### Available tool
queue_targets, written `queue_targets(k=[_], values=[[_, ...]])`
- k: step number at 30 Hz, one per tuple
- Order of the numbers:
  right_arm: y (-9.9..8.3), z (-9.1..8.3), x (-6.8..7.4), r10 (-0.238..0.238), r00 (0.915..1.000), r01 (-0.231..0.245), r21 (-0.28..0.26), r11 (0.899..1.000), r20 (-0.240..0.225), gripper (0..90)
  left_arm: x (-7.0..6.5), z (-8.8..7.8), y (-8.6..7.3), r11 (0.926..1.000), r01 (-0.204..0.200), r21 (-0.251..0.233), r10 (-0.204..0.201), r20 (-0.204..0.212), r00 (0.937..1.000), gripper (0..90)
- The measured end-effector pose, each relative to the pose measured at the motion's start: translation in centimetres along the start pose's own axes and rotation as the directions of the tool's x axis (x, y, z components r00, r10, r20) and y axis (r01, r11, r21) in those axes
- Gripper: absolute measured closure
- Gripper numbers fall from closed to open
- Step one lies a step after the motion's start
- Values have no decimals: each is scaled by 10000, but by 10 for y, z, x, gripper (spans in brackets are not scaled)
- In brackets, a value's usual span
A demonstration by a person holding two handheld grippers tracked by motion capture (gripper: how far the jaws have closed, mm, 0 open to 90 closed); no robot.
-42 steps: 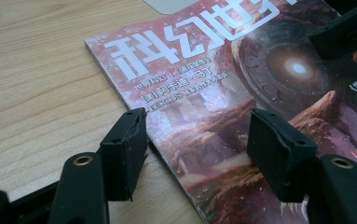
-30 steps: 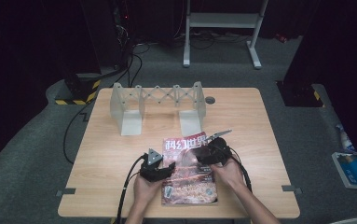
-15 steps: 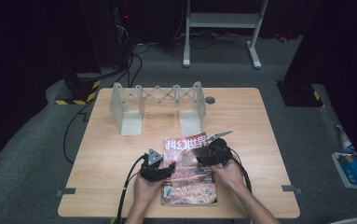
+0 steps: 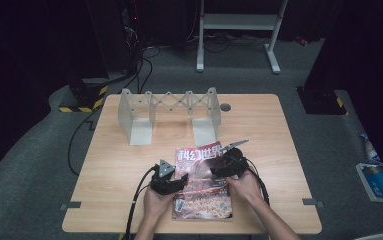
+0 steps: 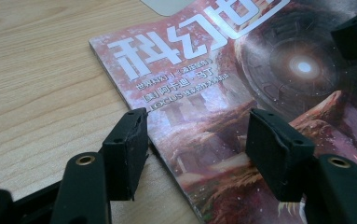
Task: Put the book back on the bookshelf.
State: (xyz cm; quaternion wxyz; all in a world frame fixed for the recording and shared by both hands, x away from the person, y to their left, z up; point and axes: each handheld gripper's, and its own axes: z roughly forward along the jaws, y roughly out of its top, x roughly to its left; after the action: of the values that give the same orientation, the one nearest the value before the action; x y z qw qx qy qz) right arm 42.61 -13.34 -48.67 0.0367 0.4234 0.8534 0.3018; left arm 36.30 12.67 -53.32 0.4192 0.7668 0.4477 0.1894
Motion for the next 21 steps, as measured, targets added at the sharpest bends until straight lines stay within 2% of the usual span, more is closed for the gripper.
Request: queue_targets(k=[2, 10, 21], values=[[-1, 0, 1, 131, 9996, -129, 70, 9999, -249, 423, 0, 0, 0, 10000, -1, 1, 1, 2, 10000, 390], [4, 9, 5, 138, 9997, -136, 95, 9999, -207, 425, 0, 0, 0, 10000, -5, 7, 5, 5, 10000, 389], [1, 11, 8, -119, 9998, 123, 275, 9995, -172, 452, 0, 0, 0, 10000, 24, 21, -24, 36, 10000, 389]])
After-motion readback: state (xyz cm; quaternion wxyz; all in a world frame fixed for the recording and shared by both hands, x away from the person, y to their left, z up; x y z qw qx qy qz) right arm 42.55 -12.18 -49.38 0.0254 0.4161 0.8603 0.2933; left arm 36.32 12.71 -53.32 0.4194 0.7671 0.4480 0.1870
